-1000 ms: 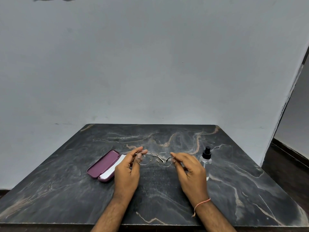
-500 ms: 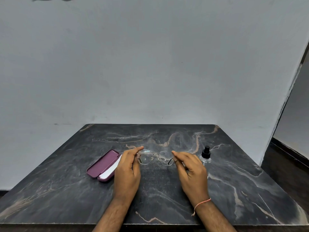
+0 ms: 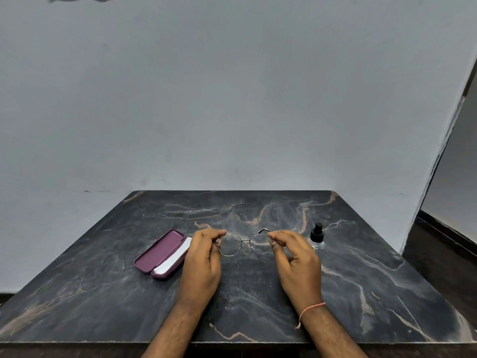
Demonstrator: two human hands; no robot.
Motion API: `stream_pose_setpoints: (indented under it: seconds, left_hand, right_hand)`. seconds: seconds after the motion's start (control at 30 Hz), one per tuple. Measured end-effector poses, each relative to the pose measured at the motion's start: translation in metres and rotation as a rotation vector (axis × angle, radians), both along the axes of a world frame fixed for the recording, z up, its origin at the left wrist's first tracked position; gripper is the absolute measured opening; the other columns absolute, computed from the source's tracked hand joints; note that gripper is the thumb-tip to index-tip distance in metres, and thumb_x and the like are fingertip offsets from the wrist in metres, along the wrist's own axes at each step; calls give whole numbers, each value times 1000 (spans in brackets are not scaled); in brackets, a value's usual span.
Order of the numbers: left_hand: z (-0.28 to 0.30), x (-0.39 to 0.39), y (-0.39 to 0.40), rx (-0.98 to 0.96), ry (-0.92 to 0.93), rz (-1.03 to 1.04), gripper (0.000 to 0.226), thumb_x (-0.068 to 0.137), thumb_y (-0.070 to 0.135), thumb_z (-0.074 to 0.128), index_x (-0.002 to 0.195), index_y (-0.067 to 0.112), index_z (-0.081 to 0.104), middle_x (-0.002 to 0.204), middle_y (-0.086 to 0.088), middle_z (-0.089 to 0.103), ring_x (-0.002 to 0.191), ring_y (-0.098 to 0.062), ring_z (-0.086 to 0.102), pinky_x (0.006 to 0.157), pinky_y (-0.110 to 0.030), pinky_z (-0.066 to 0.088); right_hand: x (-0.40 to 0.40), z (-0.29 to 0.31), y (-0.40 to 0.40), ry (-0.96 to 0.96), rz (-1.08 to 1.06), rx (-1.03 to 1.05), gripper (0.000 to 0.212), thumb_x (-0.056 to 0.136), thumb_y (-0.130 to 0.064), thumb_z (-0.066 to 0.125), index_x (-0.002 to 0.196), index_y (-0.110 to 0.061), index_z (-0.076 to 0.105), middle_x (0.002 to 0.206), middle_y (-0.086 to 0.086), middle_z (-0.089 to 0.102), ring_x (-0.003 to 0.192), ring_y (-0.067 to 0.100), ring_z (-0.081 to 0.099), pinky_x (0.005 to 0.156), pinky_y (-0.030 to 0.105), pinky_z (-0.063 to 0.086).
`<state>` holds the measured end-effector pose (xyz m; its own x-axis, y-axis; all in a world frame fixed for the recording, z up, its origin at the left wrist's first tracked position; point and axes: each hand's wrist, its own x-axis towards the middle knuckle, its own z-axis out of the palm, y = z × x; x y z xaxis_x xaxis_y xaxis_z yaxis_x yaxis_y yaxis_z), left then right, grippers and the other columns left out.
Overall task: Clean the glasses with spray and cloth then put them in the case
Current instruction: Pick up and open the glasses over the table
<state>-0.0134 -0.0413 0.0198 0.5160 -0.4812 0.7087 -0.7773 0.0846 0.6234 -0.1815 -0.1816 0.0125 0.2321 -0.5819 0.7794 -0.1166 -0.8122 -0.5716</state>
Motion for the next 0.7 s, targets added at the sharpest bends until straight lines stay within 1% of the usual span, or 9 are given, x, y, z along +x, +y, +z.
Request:
stream_pose_setpoints:
  seconds: [0.03,0.1,0.2,0.27,0.37,0.47,0.6,0.63,0.7]
  left_hand:
    - [0,-1,0,8,-7,-2,33,107,-3,60,123,23,73,120,16,61,115,-9,64,95,-8,46]
    - [0,-1,0,26,-31,-8,33,107,-2,60,121,25,73,119,18,61,116,-8,63,97,-8,45]
    - [-2,1,0,68,-50,-5,31,106,-2,61,120,22,75,116,15,63,116,-3,61,98,-8,43]
    - [-3,4,0,103,-54,-7,29,106,-1,62,119,21,75,115,15,63,115,1,60,98,-6,43]
    - [-5,7,2,158,-70,-12,27,106,1,63,118,21,75,115,16,64,114,3,61,98,-6,43]
    - [-8,11,5,229,-103,-11,24,105,2,64,118,20,75,112,15,62,109,3,60,93,-7,44]
    - [-10,11,11,295,-135,-16,25,103,0,65,117,18,75,112,12,62,105,1,58,92,-5,42]
    - [-10,12,12,310,-152,-18,26,102,-2,65,117,18,75,112,11,62,104,1,57,93,-4,41]
    - [-12,13,15,332,-190,-31,28,101,-4,66,117,18,76,113,10,62,103,1,55,95,-1,38]
  right_hand:
    - [0,0,0,9,-5,15,18,97,-17,76,111,-28,81,110,-19,73,106,8,71,87,37,61]
    - [-2,1,2,30,-17,37,22,97,-13,77,111,-29,80,108,-21,72,102,6,70,85,29,60]
    - [-4,3,6,55,-32,70,24,96,-12,79,111,-31,80,101,-24,72,89,2,70,75,15,55]
    - [-5,3,7,64,-25,102,25,96,-13,79,112,-32,80,99,-26,74,86,-1,72,74,12,54]
    - [-7,2,8,82,5,172,25,98,-15,77,113,-34,80,99,-30,75,88,-6,73,77,14,59]
    - [-12,2,10,130,5,201,23,98,-17,77,112,-36,80,96,-32,76,89,-10,73,77,14,59]
    - [-16,-2,10,200,23,267,20,99,-26,76,110,-42,78,99,-30,78,82,2,76,77,24,64]
    - [-17,-3,10,208,31,284,20,99,-27,76,110,-43,77,100,-29,78,84,2,77,78,25,64]
    - [-19,-3,10,210,55,322,20,98,-25,77,109,-41,79,100,-29,79,91,-6,75,85,21,62]
